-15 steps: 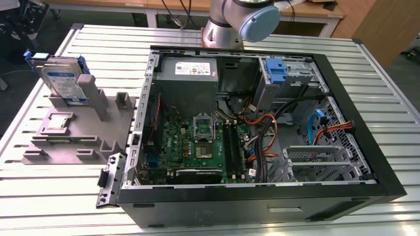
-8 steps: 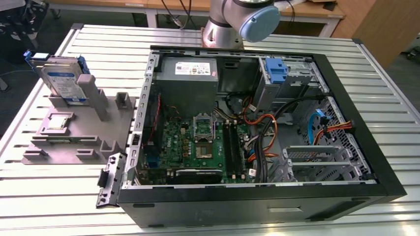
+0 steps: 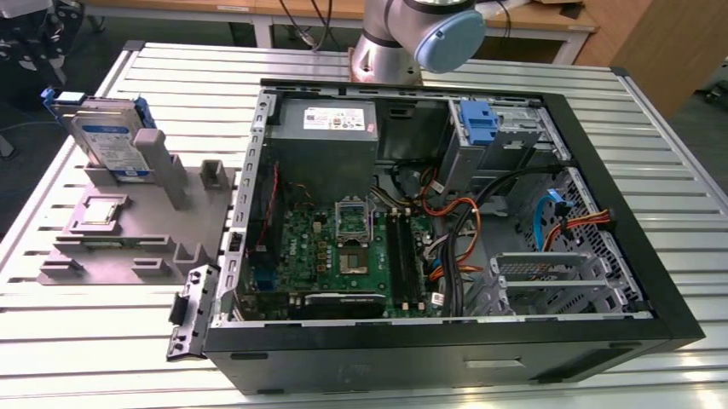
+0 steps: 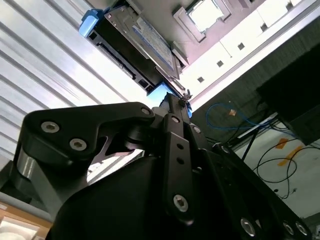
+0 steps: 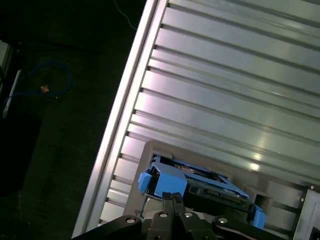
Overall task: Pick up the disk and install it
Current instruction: 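Pick up the disk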
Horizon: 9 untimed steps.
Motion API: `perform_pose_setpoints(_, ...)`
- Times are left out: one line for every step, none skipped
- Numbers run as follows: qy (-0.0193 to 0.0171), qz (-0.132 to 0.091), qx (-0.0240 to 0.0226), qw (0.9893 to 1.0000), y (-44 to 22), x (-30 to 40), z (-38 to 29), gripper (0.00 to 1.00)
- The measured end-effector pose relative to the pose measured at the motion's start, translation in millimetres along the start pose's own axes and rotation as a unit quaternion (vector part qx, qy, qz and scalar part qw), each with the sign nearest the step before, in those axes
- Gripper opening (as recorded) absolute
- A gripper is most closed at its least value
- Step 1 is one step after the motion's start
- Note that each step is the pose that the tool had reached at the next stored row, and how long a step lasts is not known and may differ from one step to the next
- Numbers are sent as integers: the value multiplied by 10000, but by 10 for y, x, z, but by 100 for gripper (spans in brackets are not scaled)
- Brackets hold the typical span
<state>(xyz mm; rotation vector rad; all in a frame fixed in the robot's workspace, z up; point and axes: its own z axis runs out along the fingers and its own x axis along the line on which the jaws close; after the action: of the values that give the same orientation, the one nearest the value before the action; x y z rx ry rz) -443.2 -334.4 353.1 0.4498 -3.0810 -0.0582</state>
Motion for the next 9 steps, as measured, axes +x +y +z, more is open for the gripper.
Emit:
perform_pose_setpoints(3, -65, 2, 10000, 0, -1, 0, 10)
perform_pose_setpoints(6, -132, 3, 9999, 0, 0, 0, 10)
perform_pose_setpoints(8, -199, 4, 9998, -1, -1, 0, 10)
perform_pose_setpoints(11, -267, 6, 9996, -1, -1, 0, 10)
perform_pose_setpoints(14, -332, 7, 9994, 0, 0, 0, 10)
perform_pose_setpoints(17, -403, 9, 9992, 0, -1, 0, 10)
perform_pose_setpoints(19, -466, 10, 9989, 0, 0, 0, 10)
perform_pose_setpoints(22, -527, 12, 9986, 0, -1, 0, 10)
perform_pose_setpoints(25, -589, 13, 9983, 0, -1, 0, 10)
